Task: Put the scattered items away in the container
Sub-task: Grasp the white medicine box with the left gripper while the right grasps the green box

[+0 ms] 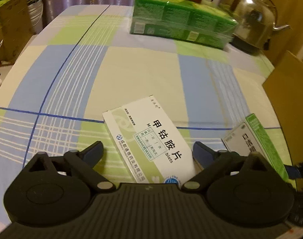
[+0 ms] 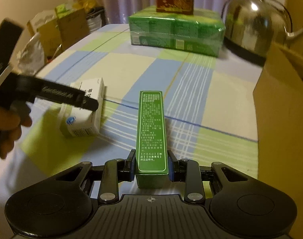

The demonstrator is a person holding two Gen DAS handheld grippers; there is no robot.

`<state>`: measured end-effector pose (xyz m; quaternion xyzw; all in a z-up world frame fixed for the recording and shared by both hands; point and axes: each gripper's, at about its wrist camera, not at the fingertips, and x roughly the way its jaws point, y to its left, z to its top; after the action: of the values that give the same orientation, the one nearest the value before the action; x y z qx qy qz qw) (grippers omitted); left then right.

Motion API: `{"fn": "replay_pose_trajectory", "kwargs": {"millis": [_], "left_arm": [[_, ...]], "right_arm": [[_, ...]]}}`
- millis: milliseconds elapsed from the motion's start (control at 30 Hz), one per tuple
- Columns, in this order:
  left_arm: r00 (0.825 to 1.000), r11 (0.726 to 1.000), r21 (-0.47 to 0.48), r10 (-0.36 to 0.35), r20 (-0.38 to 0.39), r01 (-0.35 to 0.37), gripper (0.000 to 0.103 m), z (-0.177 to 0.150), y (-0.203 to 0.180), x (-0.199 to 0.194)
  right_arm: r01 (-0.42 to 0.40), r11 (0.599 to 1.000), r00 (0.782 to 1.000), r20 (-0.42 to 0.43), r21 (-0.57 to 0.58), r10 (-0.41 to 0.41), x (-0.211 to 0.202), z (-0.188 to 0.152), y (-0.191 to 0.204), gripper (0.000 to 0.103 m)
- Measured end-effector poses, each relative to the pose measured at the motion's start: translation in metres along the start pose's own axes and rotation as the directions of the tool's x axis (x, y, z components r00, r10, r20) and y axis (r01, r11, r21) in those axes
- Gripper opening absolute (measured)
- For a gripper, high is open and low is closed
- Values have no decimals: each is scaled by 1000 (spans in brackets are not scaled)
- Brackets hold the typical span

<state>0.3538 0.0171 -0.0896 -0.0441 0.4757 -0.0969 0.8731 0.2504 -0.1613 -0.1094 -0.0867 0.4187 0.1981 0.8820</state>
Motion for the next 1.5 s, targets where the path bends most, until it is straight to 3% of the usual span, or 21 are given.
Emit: {"fn": "replay_pose_trajectory", "kwargs": {"millis": [67,200,333,433,533,667,733,900,1000,1167,1200,1300,1333,1500], "left_arm": [[1000,1000,-21,-15,-16,15,86,1,-1,3],[1000,999,35,-4,-18,4,83,0,-11,1],[997,997,65,-44,-70,49,79,-9,-15,-7],[985,979,165,-91,-147,116,79,-26,-26,-19],[976,939,309,-90,-200,150,80,-49,-43,-38],[982,919,379,-44,-183,112,86,-72,-60,-57],[989,925,371,-27,-146,80,87,-78,-65,-64],[990,937,349,23,-136,26,87,-87,-73,-55],[988,932,363,46,-147,10,83,-87,-76,-48],[987,911,412,52,-153,16,73,-92,-76,-52],[987,909,417,53,-152,15,73,-92,-75,-52],[987,910,415,55,-150,12,73,-92,-74,-52],[987,910,415,57,-147,9,73,-92,-74,-52],[989,907,422,58,-138,6,72,-90,-76,-51]], "right_arm": [[15,999,1000,6,-33,-14,1,-2,3,27],[24,998,1000,10,-65,-24,1,-7,7,27],[3,999,1000,-7,-40,-3,-5,-12,5,27],[-11,1000,999,-33,-10,10,-15,-21,4,27],[-13,999,998,-54,41,15,-30,-36,-1,27],[-28,983,998,-52,180,38,-53,-59,-11,27],[-40,964,998,-38,263,52,-63,-69,-18,27],[-84,899,996,1,429,93,-77,-85,-32,27],[-113,877,993,15,467,119,-79,-91,-37,28],[-99,892,995,21,441,100,-81,-94,-38,28],[-83,902,996,21,424,82,-82,-95,-36,32],[20,946,999,33,325,-33,-85,-96,-26,66],[39,956,998,39,291,-53,-86,-96,-23,71],[74,976,994,62,202,-88,-83,-99,-13,71]]}}
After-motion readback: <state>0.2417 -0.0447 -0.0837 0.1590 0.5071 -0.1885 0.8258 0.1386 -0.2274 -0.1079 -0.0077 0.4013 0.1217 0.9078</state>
